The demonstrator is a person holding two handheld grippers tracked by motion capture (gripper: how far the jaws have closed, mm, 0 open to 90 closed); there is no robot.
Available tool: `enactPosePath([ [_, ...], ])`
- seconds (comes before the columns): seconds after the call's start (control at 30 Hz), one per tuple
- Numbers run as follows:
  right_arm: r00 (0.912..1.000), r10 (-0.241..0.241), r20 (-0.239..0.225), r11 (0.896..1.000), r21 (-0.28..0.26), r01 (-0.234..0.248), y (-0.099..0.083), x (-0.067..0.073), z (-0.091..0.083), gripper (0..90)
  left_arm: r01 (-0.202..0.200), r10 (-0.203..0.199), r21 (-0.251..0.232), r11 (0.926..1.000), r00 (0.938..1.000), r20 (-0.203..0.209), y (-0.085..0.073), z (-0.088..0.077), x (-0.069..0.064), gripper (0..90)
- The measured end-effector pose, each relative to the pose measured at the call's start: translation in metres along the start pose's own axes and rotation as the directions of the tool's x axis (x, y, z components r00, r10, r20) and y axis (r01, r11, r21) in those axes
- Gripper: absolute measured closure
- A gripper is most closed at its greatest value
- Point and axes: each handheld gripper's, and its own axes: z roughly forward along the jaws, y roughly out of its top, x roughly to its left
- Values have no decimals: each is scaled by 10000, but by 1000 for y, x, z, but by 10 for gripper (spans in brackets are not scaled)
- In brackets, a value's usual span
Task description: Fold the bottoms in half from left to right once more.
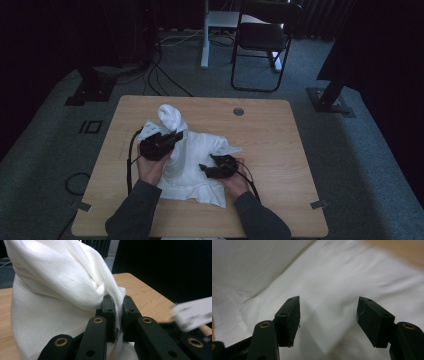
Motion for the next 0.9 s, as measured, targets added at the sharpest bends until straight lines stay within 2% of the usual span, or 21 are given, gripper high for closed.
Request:
enactPosePath([
  [0.03, 9994, -68, 335, 10000, -47, 69, -2, -4, -6, 360, -14, 14, 10, 10000, 10000, -3, 0, 0, 0, 840],
  [0.07, 9979, -55, 642, 9997, 239, 40, -7, -10, -9, 362, -20, 20, 15, 10000, 10000, 14, 0, 0, 0, 840],
  [0.17, 9945, -159, 1034, 9933, 1151, 39, -23, -16, -2, 380, -125, 125, 49, 9999, 9999, 68, 1, 2, -4, 840],
  [0.2, 9945, -159, 1034, 9933, 1151, 39, -23, -16, -2, 380, -125, 125, 49, 9999, 9999, 68, 1, 2, -4, 840],
  [0.23, 9964, 96, 841, 9935, 1126, -191, -31, -15, 5, 403, -236, 234, 108, 9997, 9997, 119, 1, 5, -8, 840],
  [0.27, 9964, 181, 833, 9941, 1054, -268, -31, -15, 6, 403, -326, 323, 175, 9993, 9994, 156, 2, 6, -9, 840],
  [0.7, 9974, -62, 712, 9941, 1082, -15, -25, -16, 15, 422, -696, 659, 505, 9963, 9953, 702, -3, 27, -30, 839],
  [0.83, 9983, -221, 531, 9922, 1238, 154, -24, -18, 9, 397, -787, 734, 614, 9950, 9938, 834, -7, 34, -35, 839],
  [0.87, 9972, -556, 501, 9952, 832, 513, -24, -18, -1, 393, -785, 729, 637, 9949, 9936, 859, -7, 35, -35, 839],
  [0.9, 9970, -627, 458, 9966, 555, 601, -24, -19, -8, 389, -802, 740, 683, 9944, 9932, 899, -8, 36, -36, 839],
])
